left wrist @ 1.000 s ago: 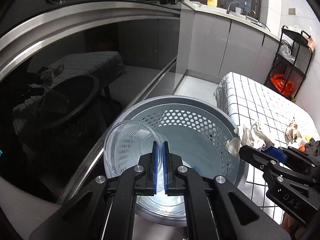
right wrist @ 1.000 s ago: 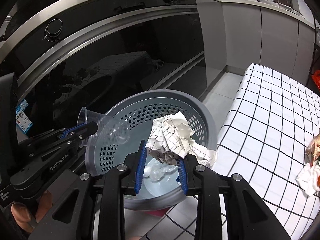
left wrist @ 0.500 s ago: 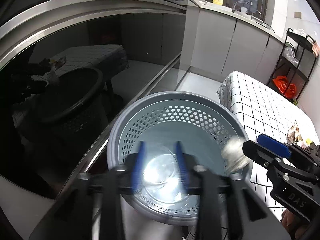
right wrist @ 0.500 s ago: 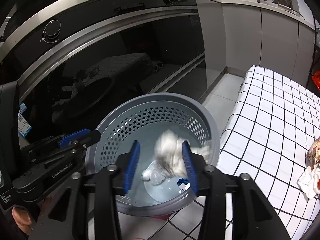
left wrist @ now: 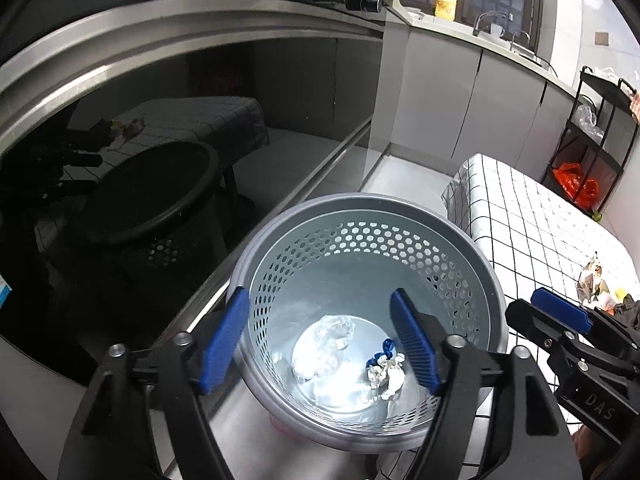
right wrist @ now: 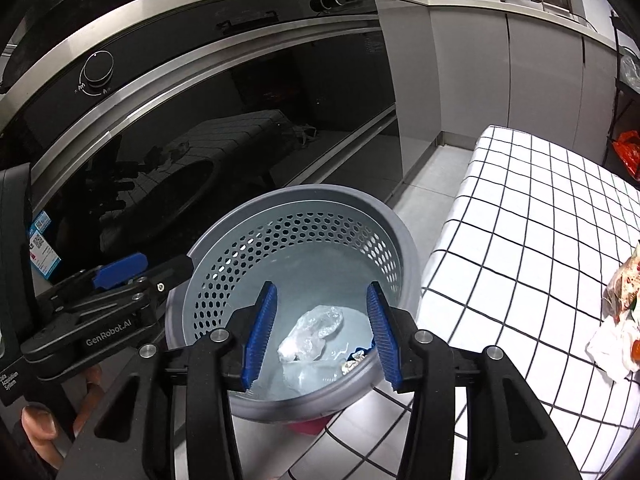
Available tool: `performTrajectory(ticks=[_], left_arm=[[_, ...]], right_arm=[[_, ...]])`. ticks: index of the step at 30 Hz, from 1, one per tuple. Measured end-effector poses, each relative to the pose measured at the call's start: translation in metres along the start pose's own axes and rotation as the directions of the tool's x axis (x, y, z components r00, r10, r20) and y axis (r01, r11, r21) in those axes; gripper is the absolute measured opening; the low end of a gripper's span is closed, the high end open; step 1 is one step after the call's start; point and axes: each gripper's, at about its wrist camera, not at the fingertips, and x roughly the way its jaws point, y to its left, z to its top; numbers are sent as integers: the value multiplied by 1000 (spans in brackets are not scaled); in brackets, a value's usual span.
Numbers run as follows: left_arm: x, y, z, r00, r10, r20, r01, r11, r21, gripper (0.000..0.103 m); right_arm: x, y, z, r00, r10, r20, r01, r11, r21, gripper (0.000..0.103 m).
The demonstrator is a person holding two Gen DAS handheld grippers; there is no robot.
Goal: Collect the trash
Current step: 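Open the right tool over the basket while the left tool releases the cup, then move both open tools back over the remaining trash on the table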
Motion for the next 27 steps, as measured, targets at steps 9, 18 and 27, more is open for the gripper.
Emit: performTrajectory(ticks=[9, 18, 27], left_arm=[[-20, -14, -3, 998, 9, 61, -11, 999, 39, 95], [-35, -22, -5, 997, -34, 71, 31, 999, 38, 97], [-51, -47, -8, 992, -83, 90, 77, 995, 64, 97]], right_arm=[[-26, -5, -16, 999, -49, 24, 49, 999, 23, 48], [-63, -20, -41, 994, -100, 50, 96, 993, 72, 52], [-109, -53, -69, 983, -175, 63, 166, 978, 127, 52]])
